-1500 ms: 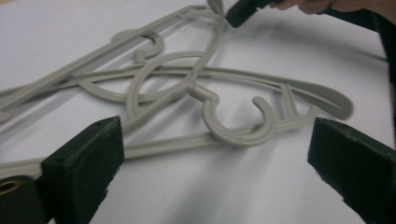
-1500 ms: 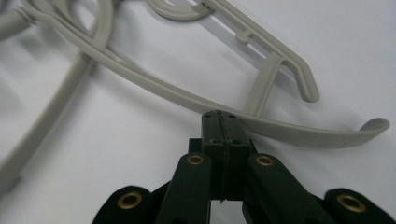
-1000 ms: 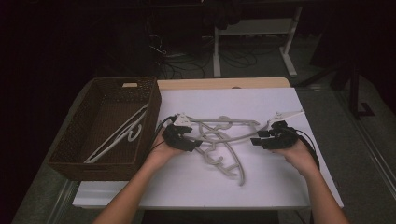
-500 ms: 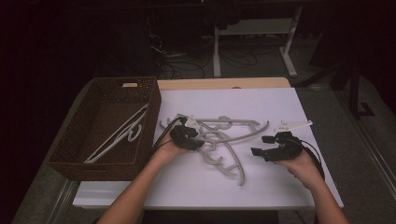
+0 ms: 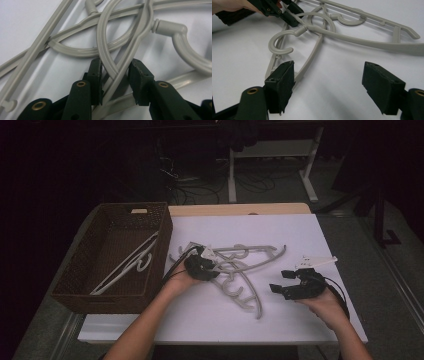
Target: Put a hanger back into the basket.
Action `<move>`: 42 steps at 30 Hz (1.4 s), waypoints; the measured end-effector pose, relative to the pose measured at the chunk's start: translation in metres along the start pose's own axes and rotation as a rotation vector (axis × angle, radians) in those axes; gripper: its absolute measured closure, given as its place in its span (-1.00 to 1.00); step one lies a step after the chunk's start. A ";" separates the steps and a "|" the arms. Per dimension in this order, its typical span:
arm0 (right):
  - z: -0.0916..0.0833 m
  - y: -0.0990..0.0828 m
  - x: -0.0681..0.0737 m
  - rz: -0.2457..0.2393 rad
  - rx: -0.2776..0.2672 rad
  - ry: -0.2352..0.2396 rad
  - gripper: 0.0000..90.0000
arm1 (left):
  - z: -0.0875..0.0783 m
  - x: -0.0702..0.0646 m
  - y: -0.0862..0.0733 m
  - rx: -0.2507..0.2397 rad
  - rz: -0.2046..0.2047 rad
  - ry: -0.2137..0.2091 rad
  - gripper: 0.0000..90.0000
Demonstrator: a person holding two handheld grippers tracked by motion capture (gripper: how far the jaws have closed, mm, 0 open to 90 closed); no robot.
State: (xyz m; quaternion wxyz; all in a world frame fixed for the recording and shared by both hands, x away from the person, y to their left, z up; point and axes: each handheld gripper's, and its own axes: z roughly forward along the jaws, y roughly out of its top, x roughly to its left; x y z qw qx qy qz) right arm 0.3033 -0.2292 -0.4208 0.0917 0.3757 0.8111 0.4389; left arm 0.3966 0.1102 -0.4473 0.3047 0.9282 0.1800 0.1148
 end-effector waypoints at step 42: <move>-0.005 0.001 -0.004 0.007 -0.036 -0.011 -0.42 | -0.054 -0.008 0.037 -0.063 -0.059 -0.080 0.81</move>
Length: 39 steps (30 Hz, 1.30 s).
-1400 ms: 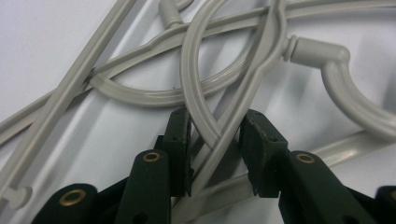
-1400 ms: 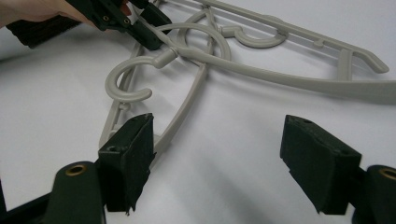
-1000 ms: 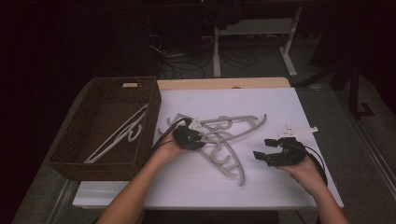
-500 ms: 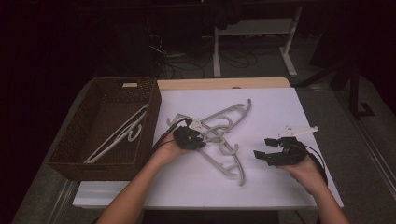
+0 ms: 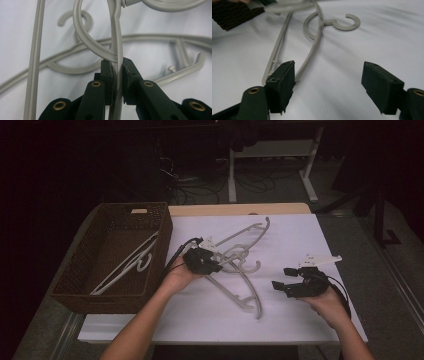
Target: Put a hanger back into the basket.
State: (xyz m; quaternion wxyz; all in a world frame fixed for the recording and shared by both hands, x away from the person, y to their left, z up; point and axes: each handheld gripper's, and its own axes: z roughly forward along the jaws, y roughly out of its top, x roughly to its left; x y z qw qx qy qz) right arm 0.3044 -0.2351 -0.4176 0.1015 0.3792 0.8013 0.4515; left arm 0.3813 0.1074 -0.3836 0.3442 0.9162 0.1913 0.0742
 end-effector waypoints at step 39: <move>0.002 0.000 0.000 -0.009 -0.005 -0.002 -0.43 | -0.228 0.063 -0.074 -0.121 -0.142 0.141 0.82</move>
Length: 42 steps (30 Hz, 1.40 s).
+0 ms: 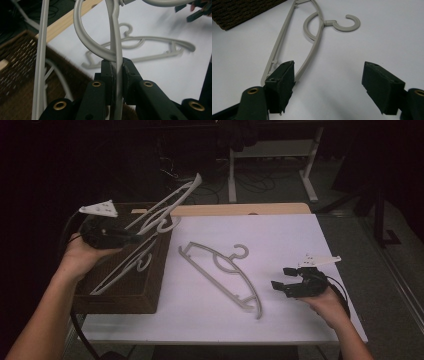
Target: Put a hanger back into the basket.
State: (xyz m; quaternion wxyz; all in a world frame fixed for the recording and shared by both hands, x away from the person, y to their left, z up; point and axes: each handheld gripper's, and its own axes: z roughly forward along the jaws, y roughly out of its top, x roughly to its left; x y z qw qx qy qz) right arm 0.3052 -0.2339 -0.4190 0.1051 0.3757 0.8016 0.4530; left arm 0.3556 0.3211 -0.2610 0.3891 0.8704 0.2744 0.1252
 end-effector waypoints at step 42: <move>0.004 0.000 0.000 -0.001 0.018 -0.013 -0.43 | 0.007 0.048 -0.112 0.146 -0.230 0.011 0.82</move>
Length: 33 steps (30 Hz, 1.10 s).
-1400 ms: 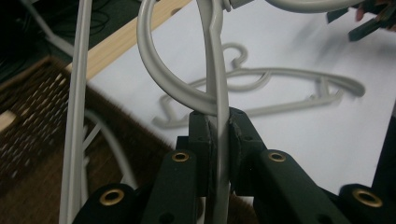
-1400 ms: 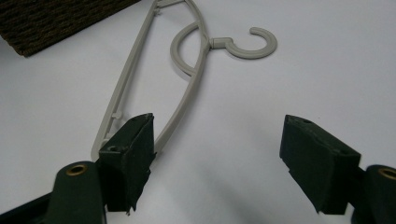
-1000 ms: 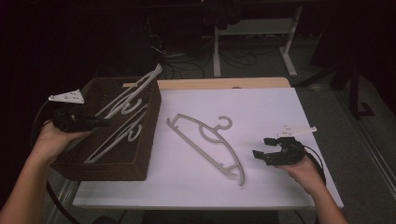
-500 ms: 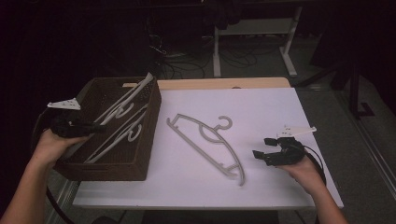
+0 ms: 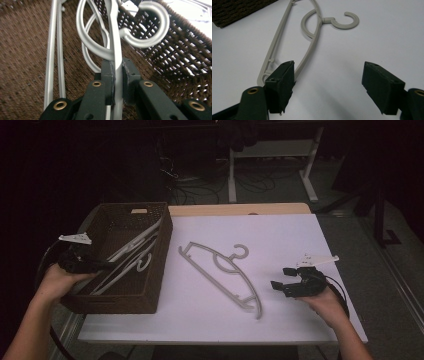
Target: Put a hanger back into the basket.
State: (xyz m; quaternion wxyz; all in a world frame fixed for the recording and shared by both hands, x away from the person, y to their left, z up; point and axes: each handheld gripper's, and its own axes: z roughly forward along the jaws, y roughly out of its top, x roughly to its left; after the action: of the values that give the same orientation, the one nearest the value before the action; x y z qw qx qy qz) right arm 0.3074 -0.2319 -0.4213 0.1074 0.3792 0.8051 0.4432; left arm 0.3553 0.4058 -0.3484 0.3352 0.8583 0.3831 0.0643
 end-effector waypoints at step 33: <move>-0.001 0.001 -0.001 0.001 -0.007 0.001 -0.43 | 0.014 0.005 0.006 0.019 -0.008 0.090 -0.92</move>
State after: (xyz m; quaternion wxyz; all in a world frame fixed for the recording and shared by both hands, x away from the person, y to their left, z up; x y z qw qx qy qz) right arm 0.3080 -0.2329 -0.4199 0.1083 0.3789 0.8035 0.4462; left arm 0.3676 0.3991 -0.3567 0.3097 0.8561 0.4019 0.0979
